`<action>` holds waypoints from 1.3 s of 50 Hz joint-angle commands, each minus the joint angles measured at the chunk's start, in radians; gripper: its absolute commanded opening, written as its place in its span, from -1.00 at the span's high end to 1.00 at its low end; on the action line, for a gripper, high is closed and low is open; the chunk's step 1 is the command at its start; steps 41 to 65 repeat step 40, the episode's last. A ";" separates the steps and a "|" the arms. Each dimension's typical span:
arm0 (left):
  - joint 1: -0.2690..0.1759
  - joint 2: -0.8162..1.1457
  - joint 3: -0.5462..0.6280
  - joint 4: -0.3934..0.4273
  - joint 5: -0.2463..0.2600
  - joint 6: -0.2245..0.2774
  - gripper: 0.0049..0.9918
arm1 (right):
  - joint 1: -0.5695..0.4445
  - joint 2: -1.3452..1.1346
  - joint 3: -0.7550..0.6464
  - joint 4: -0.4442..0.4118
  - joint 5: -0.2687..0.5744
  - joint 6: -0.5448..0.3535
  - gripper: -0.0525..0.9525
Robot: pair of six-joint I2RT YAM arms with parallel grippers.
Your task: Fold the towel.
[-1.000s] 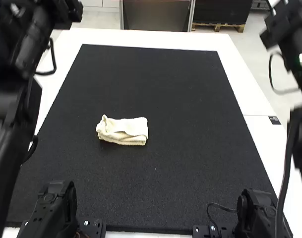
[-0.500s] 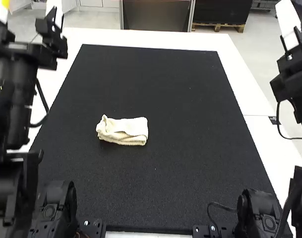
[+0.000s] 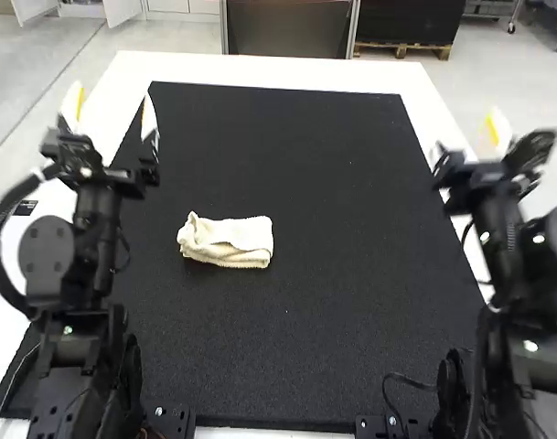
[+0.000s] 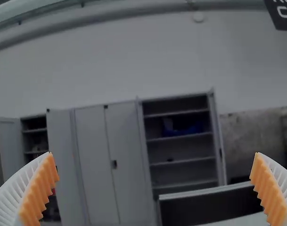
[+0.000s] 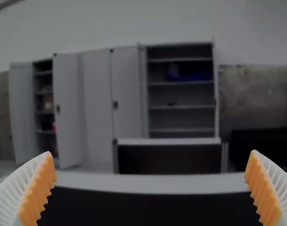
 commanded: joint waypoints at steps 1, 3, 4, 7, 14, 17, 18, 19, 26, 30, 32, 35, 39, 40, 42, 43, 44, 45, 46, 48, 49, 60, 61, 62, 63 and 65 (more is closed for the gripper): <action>0.000 -0.002 -0.039 -0.011 0.006 0.027 -0.92 | -0.011 -0.004 -0.064 0.012 0.028 -0.119 -0.94; 0.000 -0.004 -0.043 -0.066 0.004 0.025 -0.92 | -0.011 -0.004 -0.064 0.006 0.051 -0.119 -0.94; 0.002 -0.002 -0.039 -0.095 0.006 0.025 -0.93 | -0.011 -0.004 -0.071 -0.006 0.066 -0.121 -0.94; 0.002 -0.002 -0.040 -0.175 0.004 0.022 -0.93 | -0.011 -0.006 -0.094 0.000 0.080 -0.126 -0.94; 0.000 -0.004 -0.040 -0.322 -0.020 -0.052 -0.93 | -0.011 -0.004 -0.153 -0.024 0.186 -0.124 -0.94; -0.001 -0.002 -0.040 -0.380 -0.019 -0.052 -0.93 | -0.011 -0.004 -0.192 -0.029 0.285 -0.124 -0.94; -0.001 -0.002 -0.040 -0.402 -0.017 -0.050 -0.93 | -0.011 -0.004 -0.193 -0.086 0.310 -0.126 -0.94; -0.001 -0.004 -0.040 -0.433 -0.016 -0.045 -0.93 | -0.011 -0.006 -0.189 -0.153 0.316 -0.129 -0.94; 0.002 -0.002 -0.039 -0.500 0.039 -0.049 -0.94 | -0.011 -0.004 -0.192 -0.250 0.302 -0.150 -0.94; 0.003 -0.002 -0.040 -0.518 0.041 -0.049 -0.94 | -0.011 -0.004 -0.190 -0.253 0.296 -0.150 -0.94; 0.005 -0.002 -0.040 -0.529 0.039 -0.049 -0.94 | -0.011 -0.004 -0.192 -0.255 0.293 -0.152 -0.94; 0.005 -0.004 -0.040 -0.540 0.039 -0.049 -0.94 | -0.011 -0.006 -0.192 -0.255 0.292 -0.152 -0.94; 0.005 -0.002 -0.040 -0.540 0.038 -0.049 -0.94 | -0.011 -0.006 -0.192 -0.255 0.290 -0.152 -0.94; 0.005 -0.002 -0.040 -0.540 0.038 -0.049 -0.94 | -0.011 -0.004 -0.192 -0.255 0.290 -0.152 -0.94; 0.005 -0.002 -0.040 -0.540 0.038 -0.049 -0.94 | -0.011 -0.004 -0.192 -0.255 0.290 -0.152 -0.94; 0.005 -0.002 -0.040 -0.540 0.038 -0.049 -0.94 | -0.011 -0.004 -0.192 -0.255 0.290 -0.152 -0.94; 0.005 -0.002 -0.040 -0.540 0.038 -0.049 -0.94 | -0.011 -0.004 -0.192 -0.255 0.290 -0.152 -0.94; 0.005 -0.002 -0.040 -0.540 0.038 -0.049 -0.94 | -0.011 -0.004 -0.192 -0.255 0.290 -0.152 -0.94; 0.005 -0.002 -0.040 -0.540 0.038 -0.049 -0.94 | -0.011 -0.004 -0.192 -0.255 0.290 -0.152 -0.94; 0.005 -0.002 -0.040 -0.540 0.038 -0.049 -0.94 | -0.011 -0.004 -0.192 -0.255 0.290 -0.152 -0.94; 0.005 -0.002 -0.040 -0.540 0.038 -0.049 -0.94 | -0.011 -0.004 -0.192 -0.255 0.290 -0.152 -0.94; 0.005 -0.002 -0.040 -0.540 0.038 -0.049 -0.94 | -0.011 -0.004 -0.192 -0.255 0.290 -0.152 -0.94; 0.005 -0.002 -0.040 -0.540 0.038 -0.049 -0.94 | -0.011 -0.004 -0.192 -0.255 0.290 -0.152 -0.94; 0.005 -0.002 -0.040 -0.540 0.038 -0.049 -0.94 | -0.011 -0.004 -0.192 -0.255 0.290 -0.152 -0.94; 0.005 -0.002 -0.040 -0.540 0.038 -0.049 -0.94 | -0.011 -0.004 -0.192 -0.255 0.290 -0.152 -0.94; 0.005 -0.002 -0.040 -0.540 0.038 -0.049 -0.94 | -0.011 -0.004 -0.192 -0.255 0.290 -0.152 -0.94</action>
